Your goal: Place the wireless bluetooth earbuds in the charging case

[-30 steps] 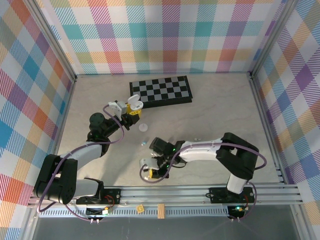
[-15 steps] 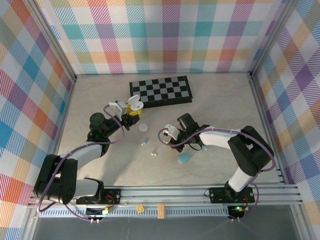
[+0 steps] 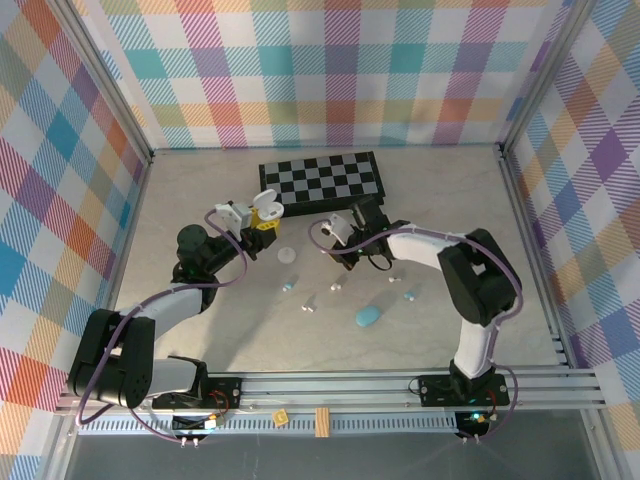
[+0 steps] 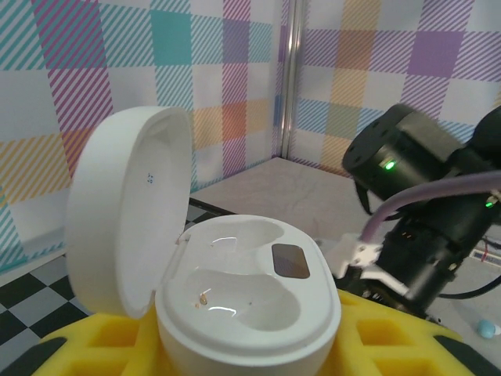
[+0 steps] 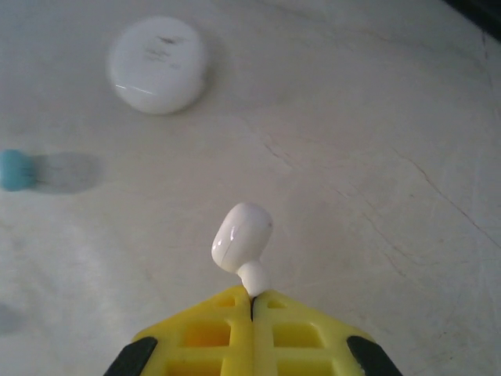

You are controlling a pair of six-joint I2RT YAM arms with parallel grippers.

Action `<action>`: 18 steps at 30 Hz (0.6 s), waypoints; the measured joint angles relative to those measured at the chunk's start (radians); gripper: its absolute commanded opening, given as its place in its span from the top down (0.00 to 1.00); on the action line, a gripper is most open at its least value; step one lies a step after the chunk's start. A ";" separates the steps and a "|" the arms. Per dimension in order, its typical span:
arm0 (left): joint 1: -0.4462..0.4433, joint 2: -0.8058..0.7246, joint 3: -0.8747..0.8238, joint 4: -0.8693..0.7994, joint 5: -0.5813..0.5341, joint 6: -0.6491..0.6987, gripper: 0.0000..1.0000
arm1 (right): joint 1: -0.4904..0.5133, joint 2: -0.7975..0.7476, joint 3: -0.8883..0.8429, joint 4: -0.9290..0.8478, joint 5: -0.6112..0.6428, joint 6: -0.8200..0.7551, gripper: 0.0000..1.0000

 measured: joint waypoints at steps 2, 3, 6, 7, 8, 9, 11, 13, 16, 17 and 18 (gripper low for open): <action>0.003 0.000 0.000 0.000 0.000 0.000 0.61 | -0.005 0.045 0.021 -0.016 0.017 0.003 0.97; 0.004 0.000 0.000 0.000 0.000 0.000 0.61 | -0.005 0.061 0.028 -0.026 0.024 0.003 0.97; 0.008 0.000 0.000 0.000 0.001 0.000 0.61 | -0.005 0.077 0.038 -0.034 0.039 0.008 0.88; 0.008 0.000 0.000 0.001 0.003 0.000 0.61 | -0.005 0.077 0.042 -0.033 0.053 0.015 0.83; 0.008 0.000 0.000 0.001 0.004 0.000 0.61 | -0.005 0.077 0.043 -0.032 0.071 0.024 0.78; 0.008 0.000 0.000 0.001 0.005 0.000 0.61 | -0.005 0.077 0.043 -0.032 0.089 0.031 0.73; 0.009 0.000 0.000 0.002 0.007 0.000 0.61 | -0.005 0.072 0.042 -0.026 0.121 0.048 0.66; 0.013 0.000 -0.001 0.005 0.007 -0.002 0.61 | -0.003 0.057 0.038 -0.024 0.151 0.055 0.57; 0.044 0.010 -0.013 0.049 0.010 -0.025 0.61 | 0.011 0.021 0.031 -0.021 0.203 0.068 0.48; 0.061 0.022 -0.019 0.078 0.014 -0.039 0.61 | 0.022 0.007 0.031 -0.016 0.225 0.073 0.47; 0.081 0.037 -0.026 0.108 0.015 -0.056 0.62 | 0.035 -0.005 0.031 -0.012 0.246 0.074 0.47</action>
